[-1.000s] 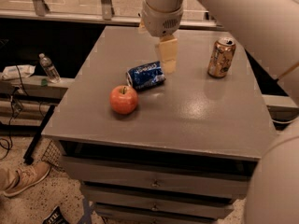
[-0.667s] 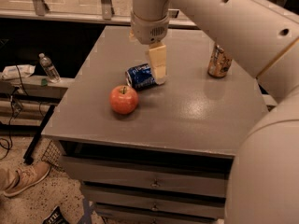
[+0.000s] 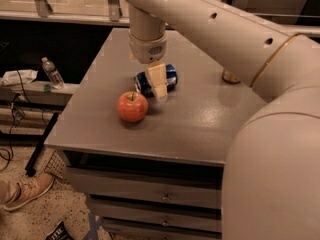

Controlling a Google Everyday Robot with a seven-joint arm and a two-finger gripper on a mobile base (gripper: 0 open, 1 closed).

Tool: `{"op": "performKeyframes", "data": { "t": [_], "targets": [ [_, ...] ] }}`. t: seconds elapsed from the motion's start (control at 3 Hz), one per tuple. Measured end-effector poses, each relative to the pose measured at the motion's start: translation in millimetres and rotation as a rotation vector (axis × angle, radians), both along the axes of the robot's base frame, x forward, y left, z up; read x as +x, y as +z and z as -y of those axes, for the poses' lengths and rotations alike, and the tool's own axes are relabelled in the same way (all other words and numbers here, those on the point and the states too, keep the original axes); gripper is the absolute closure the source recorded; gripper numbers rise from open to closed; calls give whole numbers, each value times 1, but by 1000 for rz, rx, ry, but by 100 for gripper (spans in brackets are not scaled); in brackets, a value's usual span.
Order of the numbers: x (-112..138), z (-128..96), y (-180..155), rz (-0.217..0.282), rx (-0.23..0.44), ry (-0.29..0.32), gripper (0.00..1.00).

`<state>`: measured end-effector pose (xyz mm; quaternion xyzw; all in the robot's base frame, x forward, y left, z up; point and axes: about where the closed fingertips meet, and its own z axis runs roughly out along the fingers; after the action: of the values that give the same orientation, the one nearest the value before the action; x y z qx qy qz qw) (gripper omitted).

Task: Place pepsi can upright

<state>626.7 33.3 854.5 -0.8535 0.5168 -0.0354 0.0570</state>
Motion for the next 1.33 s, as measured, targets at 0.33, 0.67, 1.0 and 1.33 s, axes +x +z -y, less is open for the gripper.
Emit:
{"op": "performKeyframes", "data": {
  "t": [0.33, 0.67, 1.0, 1.33],
  "targets": [
    [0, -6, -12, -18, -3, 4, 0],
    [1, -3, -19, -34, 0, -10, 0],
    [2, 2, -21, -38, 9, -22, 18],
    [3, 5, -20, -41, 16, -26, 41]
  ]
}}
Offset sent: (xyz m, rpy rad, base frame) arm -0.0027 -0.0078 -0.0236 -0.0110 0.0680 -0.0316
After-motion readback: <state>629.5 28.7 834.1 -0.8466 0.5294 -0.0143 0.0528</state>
